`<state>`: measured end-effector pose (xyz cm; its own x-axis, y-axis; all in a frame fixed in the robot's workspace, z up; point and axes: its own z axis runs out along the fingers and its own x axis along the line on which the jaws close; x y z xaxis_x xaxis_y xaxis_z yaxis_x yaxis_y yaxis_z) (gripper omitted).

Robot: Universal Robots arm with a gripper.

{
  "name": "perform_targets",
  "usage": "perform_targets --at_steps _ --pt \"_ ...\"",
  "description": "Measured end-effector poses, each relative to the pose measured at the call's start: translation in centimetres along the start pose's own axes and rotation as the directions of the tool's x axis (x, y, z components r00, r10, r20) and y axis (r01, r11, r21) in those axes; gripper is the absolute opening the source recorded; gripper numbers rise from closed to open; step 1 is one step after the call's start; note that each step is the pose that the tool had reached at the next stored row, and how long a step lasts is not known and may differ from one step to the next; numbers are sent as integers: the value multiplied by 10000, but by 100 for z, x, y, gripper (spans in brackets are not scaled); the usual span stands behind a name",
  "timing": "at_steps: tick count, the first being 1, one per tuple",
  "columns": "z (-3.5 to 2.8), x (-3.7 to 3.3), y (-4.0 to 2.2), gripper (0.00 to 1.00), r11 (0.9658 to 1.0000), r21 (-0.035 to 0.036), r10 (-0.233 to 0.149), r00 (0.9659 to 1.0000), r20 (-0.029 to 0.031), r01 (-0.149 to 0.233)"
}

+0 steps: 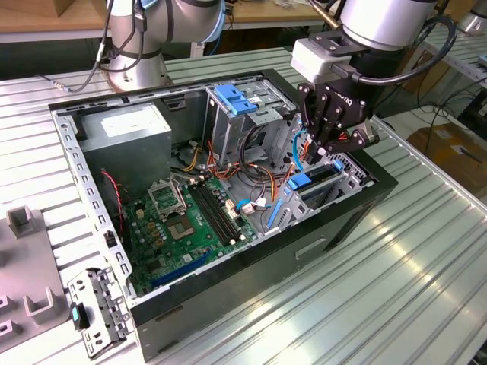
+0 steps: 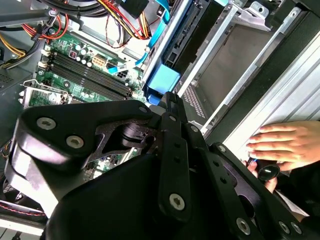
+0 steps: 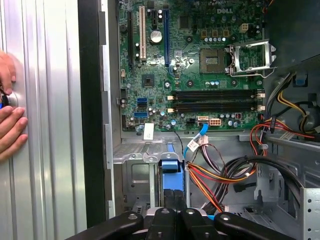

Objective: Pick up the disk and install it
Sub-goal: 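Insert the first disk wire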

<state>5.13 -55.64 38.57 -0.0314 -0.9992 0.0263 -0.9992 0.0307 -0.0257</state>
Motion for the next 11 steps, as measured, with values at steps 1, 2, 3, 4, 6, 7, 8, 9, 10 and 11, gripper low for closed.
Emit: perform_targets --at_steps 1,2,3,4,6,7,8,9,10,11 --pt "0 0 0 11 10000 0 0 10000 0 0" --pt "0 0 0 11 10000 0 0 10000 1 0" --pt "0 0 0 11 10000 0 0 10000 1 0" --pt "0 0 0 11 10000 0 0 10000 2 0" --pt "0 0 -4 11 10000 0 -1 10000 2 1" --pt "1 0 -12 11 10000 0 -2 10000 3 2" --pt "0 -1 -22 11 10000 0 0 10000 0 0" --pt "1 -1 -40 11 10000 0 -1 10000 -2 1" --pt "2 -1 -58 11 10000 1 0 10000 -3 0" --pt "2 -3 -81 11 10000 1 -1 10000 -4 1"
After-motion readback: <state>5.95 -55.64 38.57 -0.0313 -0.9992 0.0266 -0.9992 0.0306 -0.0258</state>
